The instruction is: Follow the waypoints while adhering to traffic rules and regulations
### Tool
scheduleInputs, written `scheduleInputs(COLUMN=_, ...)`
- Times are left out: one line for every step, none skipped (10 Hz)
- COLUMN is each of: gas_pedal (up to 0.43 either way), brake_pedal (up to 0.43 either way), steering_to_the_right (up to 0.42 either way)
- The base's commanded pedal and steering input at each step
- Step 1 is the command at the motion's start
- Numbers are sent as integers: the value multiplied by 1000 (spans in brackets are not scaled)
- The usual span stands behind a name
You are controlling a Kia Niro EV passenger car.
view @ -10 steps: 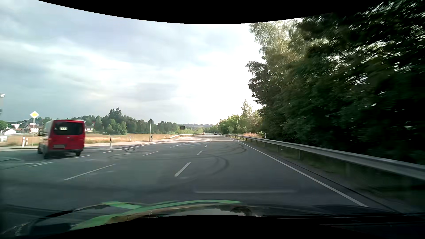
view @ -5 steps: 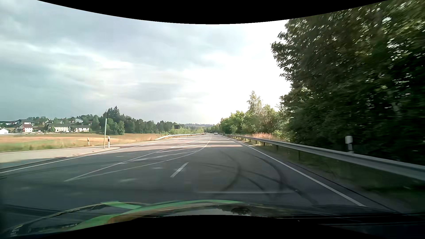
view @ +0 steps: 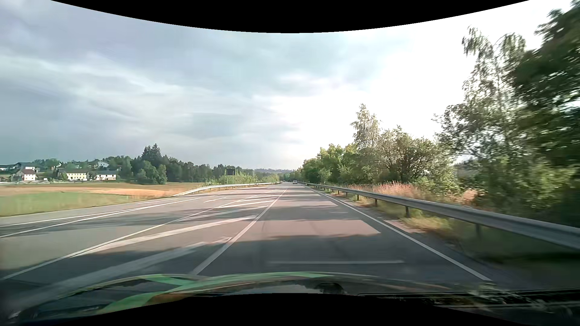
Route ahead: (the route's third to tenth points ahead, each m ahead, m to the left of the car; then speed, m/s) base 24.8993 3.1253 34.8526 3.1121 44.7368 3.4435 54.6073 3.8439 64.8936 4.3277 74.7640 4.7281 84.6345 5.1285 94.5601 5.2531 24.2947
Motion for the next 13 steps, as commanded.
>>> scheduleInputs(gas_pedal=197, brake_pedal=0, steering_to_the_right=-5)
scheduleInputs(gas_pedal=197, brake_pedal=0, steering_to_the_right=-5)
scheduleInputs(gas_pedal=197, brake_pedal=0, steering_to_the_right=-5)
scheduleInputs(gas_pedal=197, brake_pedal=0, steering_to_the_right=-5)
scheduleInputs(gas_pedal=197, brake_pedal=0, steering_to_the_right=-5)
scheduleInputs(gas_pedal=197, brake_pedal=0, steering_to_the_right=-5)
scheduleInputs(gas_pedal=197, brake_pedal=0, steering_to_the_right=-5)
scheduleInputs(gas_pedal=197, brake_pedal=0, steering_to_the_right=-5)
scheduleInputs(gas_pedal=197, brake_pedal=0, steering_to_the_right=-7)
scheduleInputs(gas_pedal=197, brake_pedal=0, steering_to_the_right=-8)
scheduleInputs(gas_pedal=197, brake_pedal=0, steering_to_the_right=-9)
scheduleInputs(gas_pedal=209, brake_pedal=0, steering_to_the_right=-9)
scheduleInputs(gas_pedal=209, brake_pedal=0, steering_to_the_right=-9)
